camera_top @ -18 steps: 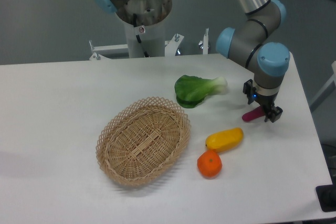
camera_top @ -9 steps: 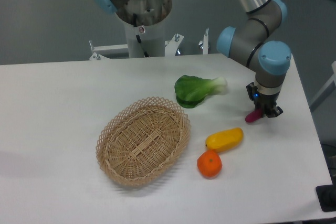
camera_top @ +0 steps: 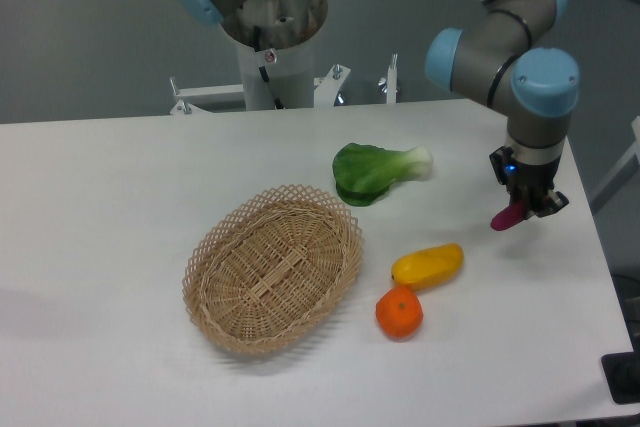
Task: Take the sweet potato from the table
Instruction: 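Lift the held sweet potato up off the table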
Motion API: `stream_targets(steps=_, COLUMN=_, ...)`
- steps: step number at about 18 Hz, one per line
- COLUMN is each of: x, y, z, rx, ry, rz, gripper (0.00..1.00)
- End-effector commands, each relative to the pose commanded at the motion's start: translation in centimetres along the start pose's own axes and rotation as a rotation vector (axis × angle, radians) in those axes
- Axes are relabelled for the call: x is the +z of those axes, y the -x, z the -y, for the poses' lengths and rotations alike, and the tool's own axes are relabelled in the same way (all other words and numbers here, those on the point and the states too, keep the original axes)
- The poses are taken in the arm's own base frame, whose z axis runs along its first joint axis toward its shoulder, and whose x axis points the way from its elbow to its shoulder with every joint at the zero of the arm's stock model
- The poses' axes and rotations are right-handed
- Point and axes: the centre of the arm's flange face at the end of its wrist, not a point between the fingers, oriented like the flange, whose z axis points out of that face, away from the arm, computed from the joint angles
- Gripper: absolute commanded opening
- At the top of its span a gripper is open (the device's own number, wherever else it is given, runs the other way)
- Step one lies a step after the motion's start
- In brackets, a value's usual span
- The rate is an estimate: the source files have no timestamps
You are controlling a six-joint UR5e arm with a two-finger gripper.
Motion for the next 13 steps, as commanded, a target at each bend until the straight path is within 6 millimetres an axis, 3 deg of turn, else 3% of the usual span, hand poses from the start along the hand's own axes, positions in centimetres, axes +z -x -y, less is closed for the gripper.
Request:
stream_targets(steps=8, x=-8.2, y=1.8, z=6.6, rx=-0.176, ry=-0.135, rz=0.018, gripper=0.28)
stream_targets(steps=13, x=-10.4, y=1.0, z=9.3, rx=-0.237, ry=-0.180, rz=0.029, gripper=0.27)
